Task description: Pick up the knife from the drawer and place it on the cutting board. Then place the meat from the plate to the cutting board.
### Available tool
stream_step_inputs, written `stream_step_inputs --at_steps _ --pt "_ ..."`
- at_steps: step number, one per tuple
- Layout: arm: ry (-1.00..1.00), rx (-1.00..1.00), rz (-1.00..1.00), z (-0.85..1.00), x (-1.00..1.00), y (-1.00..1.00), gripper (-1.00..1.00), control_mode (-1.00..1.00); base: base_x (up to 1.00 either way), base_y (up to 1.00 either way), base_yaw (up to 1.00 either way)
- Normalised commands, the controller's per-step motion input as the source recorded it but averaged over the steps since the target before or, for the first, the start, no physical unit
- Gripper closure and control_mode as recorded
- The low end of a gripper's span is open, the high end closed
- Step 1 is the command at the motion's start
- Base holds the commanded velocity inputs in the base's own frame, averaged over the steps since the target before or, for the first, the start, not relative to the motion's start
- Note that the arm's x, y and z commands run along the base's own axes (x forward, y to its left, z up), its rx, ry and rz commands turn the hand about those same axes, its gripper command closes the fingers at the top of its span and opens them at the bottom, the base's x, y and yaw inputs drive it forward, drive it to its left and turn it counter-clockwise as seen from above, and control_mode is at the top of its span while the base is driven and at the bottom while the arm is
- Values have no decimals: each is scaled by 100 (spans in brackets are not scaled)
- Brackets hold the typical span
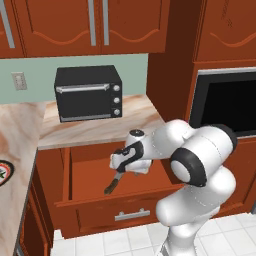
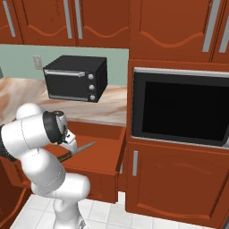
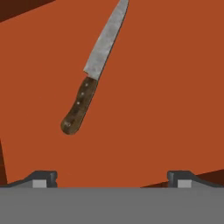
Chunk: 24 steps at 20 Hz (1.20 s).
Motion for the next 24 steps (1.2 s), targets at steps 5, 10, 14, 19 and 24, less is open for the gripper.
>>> stream_step_inputs --at_steps 5,10,14,19,24 --pt "0 -5 0 -15 17 21 -100 -100 0 0 0" --pt "0 -4 0 -17 10 10 -100 -100 0 0 0" --pt "-1 -4 0 -15 1 4 -100 -100 0 0 0" --pt "-1 -2 0 -24 2 6 -100 -100 0 0 0" --pt "-1 4 0 -22 10 7 -100 -100 0 0 0"
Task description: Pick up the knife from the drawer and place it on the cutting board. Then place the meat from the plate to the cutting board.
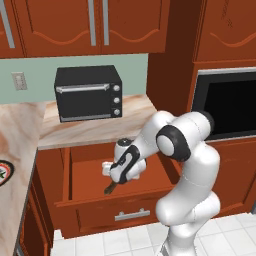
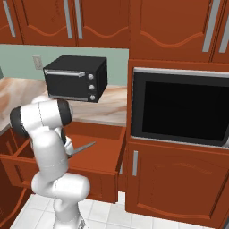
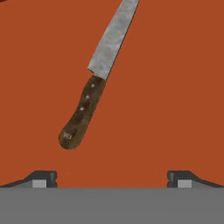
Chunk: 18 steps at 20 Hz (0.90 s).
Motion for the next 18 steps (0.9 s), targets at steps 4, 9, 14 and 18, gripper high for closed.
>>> stream_step_inputs --at_steps 4,9,14,18 --pt "0 0 0 -17 6 5 -100 -100 0 0 0" --pt "0 0 -2 -17 9 4 -100 -100 0 0 0" --pt "0 0 -8 -20 20 9 -100 -100 0 0 0" --pt "0 0 -7 -12 21 5 -100 -100 0 0 0"
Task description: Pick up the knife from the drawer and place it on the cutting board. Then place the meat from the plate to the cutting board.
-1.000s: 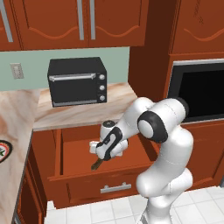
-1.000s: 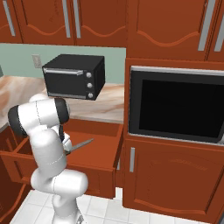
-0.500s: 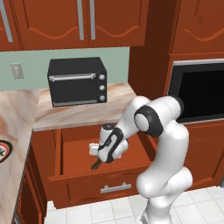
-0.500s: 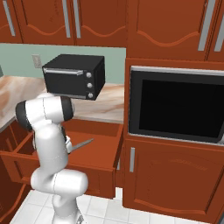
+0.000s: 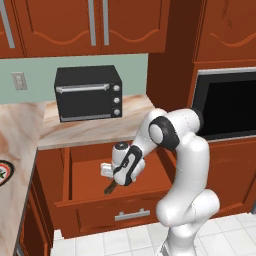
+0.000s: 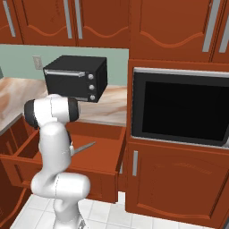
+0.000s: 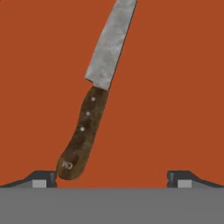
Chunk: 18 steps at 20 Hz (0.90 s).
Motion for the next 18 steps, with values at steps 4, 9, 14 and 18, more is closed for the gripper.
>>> stream_step_inputs --at_steps 4,9,14,18 --pt "0 0 -6 -12 23 8 -100 -100 0 0 0" --pt "0 0 -5 -29 20 10 -100 -100 0 0 0" --pt "0 0 -3 -25 25 4 -100 -100 0 0 0" --pt "0 0 -1 -23 22 0 -100 -100 0 0 0"
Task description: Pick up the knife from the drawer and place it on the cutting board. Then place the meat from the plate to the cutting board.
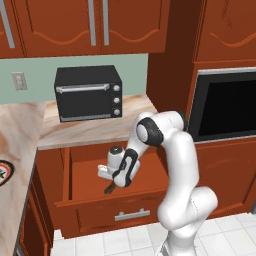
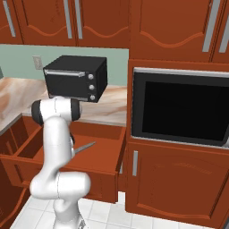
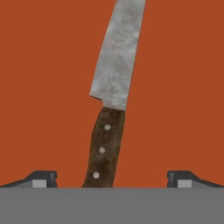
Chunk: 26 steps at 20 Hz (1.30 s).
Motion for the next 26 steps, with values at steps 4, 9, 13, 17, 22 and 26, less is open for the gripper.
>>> stream_step_inputs --at_steps 4,9,13,17,22,26 --pt "0 0 0 -17 18 0 -100 -100 0 0 0" --pt "0 0 0 -16 18 0 -100 -100 0 0 0" --pt "0 0 0 -16 11 0 -100 -100 0 0 0" --pt "0 0 0 -24 10 10 -100 -100 0 0 0" --pt "0 0 0 -40 2 30 100 -100 0 0 0" --pt "0 0 0 -37 4 20 100 -100 0 0 0"
